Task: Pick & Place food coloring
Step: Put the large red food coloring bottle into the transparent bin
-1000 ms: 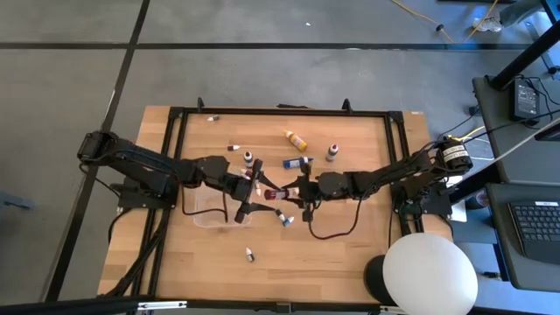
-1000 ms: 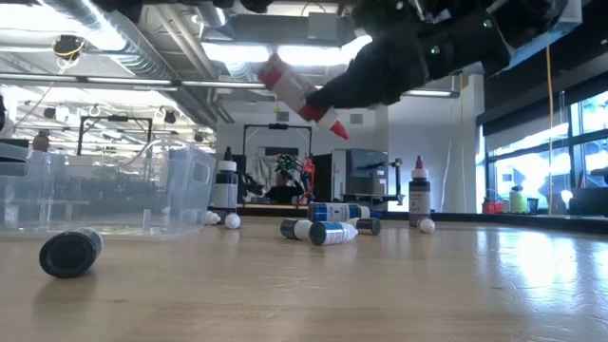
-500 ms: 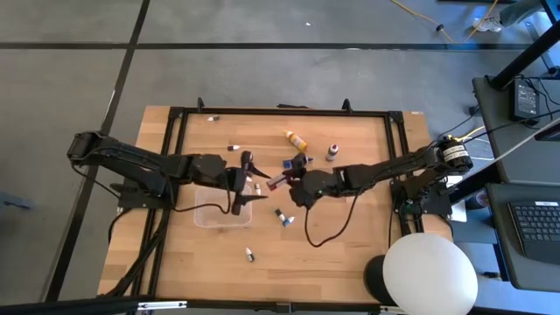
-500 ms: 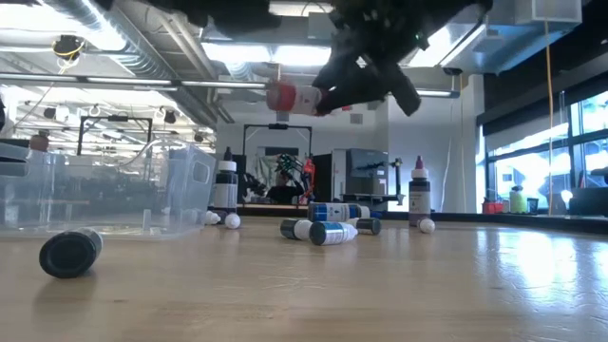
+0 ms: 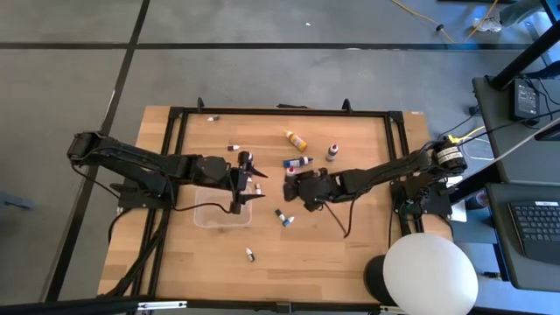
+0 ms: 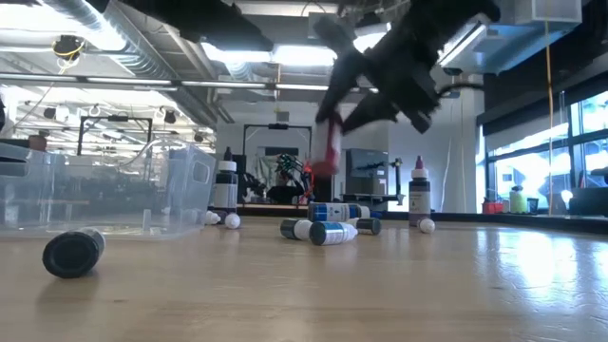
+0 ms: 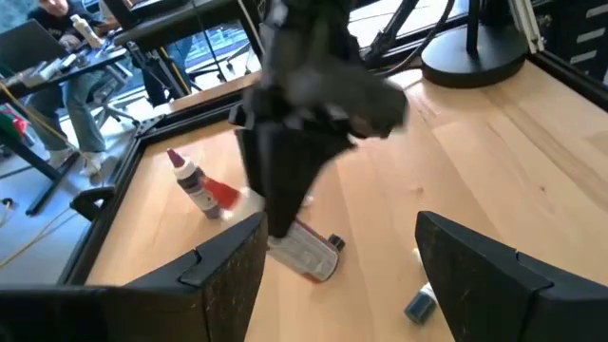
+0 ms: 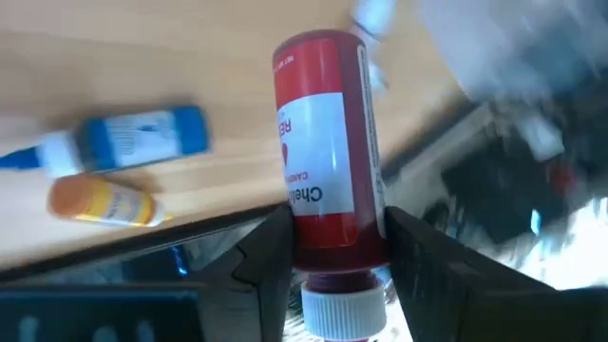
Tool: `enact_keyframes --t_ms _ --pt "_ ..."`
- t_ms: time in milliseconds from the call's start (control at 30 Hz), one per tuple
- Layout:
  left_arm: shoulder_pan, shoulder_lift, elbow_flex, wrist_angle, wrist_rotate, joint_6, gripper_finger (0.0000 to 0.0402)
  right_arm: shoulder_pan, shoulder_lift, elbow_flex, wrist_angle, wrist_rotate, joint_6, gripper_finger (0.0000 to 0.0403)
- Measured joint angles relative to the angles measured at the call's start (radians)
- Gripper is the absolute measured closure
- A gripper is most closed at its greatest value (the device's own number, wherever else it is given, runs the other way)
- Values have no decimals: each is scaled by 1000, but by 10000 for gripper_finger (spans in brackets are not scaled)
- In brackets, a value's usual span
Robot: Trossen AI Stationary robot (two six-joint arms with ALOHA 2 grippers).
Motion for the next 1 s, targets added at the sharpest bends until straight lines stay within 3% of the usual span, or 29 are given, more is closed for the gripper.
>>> enact_keyframes --t_ms 167,467,833,1000 --pt "0 0 0 -19 -13 -13 137 1 95 1 37 66 -36 247" --pt "0 0 0 -45 -48 -14 137 1 267 0 228 381 -2 247" --pt "0 0 0 -45 -48 -13 137 3 306 0 249 332 97 245" --pt "0 0 0 -45 -48 -13 137 3 306 0 257 328 50 234"
